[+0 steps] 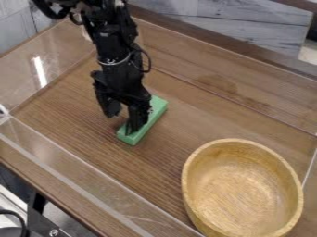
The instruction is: Put the green block in the brown bowl
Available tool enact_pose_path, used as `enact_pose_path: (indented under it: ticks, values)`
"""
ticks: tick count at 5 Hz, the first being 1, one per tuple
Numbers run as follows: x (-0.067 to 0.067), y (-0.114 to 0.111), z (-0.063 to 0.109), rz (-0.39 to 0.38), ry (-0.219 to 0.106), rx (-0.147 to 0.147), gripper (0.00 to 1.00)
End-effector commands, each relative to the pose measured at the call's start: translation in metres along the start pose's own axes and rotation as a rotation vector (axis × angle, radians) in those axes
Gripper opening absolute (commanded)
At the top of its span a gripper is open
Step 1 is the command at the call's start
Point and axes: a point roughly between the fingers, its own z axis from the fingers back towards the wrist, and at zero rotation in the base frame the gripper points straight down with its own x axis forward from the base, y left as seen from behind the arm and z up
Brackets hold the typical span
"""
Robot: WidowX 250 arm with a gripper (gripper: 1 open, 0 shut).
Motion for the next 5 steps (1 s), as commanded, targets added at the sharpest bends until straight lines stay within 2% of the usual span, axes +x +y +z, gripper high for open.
enact_pose_path:
  ticks: [1,2,3,5]
  values:
    - [-0.005,-0.004,-0.026,0.026,0.062,-0.02,1.0]
    - [-0.004,-0.005,-0.027,0.028,0.064,-0.026,0.0]
    - [-0.006,-0.007,-0.027,0.03,0.075,-0.035,0.0]
    - [-0.015,-0.013,-0.018,0.041,0.127,-0.059,0.0]
